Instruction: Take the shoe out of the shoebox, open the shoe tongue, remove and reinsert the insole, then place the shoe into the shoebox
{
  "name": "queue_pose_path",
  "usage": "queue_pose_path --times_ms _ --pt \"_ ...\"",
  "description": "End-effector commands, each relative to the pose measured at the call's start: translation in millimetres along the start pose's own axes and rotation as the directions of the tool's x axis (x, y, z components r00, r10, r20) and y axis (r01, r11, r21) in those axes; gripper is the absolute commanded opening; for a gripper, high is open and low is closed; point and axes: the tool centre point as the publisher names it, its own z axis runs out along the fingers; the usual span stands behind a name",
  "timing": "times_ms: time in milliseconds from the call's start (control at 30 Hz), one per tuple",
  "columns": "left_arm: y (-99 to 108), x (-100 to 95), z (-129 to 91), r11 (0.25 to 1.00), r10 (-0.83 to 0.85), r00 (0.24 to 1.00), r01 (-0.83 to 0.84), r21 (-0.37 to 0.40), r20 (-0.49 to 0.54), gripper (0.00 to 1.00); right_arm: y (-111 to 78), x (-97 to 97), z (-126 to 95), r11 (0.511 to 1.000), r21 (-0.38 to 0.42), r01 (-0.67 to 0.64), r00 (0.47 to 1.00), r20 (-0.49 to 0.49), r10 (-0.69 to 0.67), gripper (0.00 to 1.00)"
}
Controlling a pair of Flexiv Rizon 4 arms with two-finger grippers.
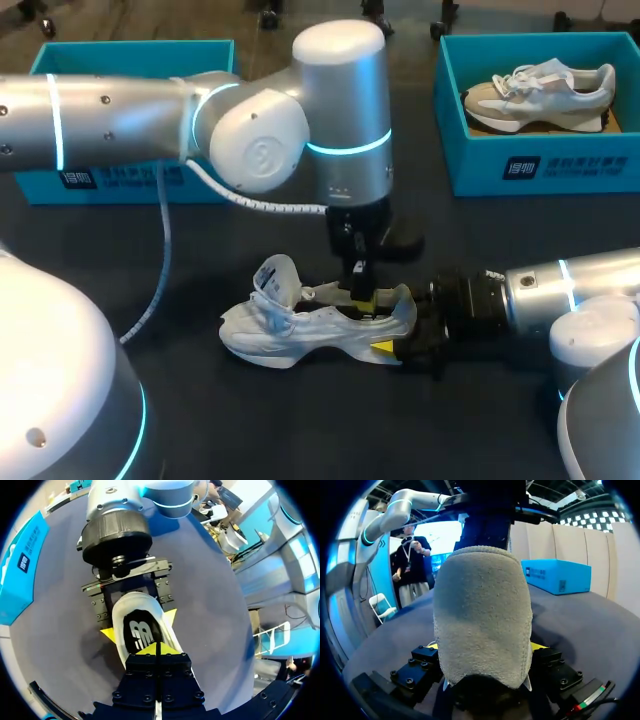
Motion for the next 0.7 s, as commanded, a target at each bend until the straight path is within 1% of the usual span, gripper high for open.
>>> queue_pose_path --times_ms 33,133,400,567,633,700 --pt "-2.2 -4.6 13.3 1.0 -0.011 1.0 0.011 -0.013 -0.011 0.0 -1.9 -1.3 2.0 1.0 0.002 -0.001 1.0 0.0 0.001 0.0" --pt "0.9 -5.4 19.8 0.999 -0.021 0.999 0.02 -0.028 -0.029 0.0 -1.9 -1.3 2.0 1.0 0.002 -0.001 1.0 0.0 0.001 0.0" --pt "26.3 2.8 26.7 0.997 -0.051 0.994 0.045 -0.068 -0.094 0.0 -1.9 -1.3 2.0 1.0 0.002 -0.001 1.0 0.0 0.001 0.0" --pt "33.1 4.8 29.4 0.995 -0.06 0.992 0.051 -0.08 -0.112 0.0 -1.9 -1.3 2.0 1.0 0.002 -0.001 1.0 0.0 0.001 0.0" --pt "35.5 11.0 28.9 0.996 -0.048 0.992 0.039 -0.081 -0.115 0.0 -1.9 -1.3 2.0 1.0 0.002 -0.001 1.0 0.0 0.001 0.0" --pt "36.5 15.4 29.9 0.997 -0.037 0.995 0.03 -0.071 -0.091 0.0 -1.9 -1.3 2.0 1.0 0.002 -0.001 1.0 0.0 0.001 0.0"
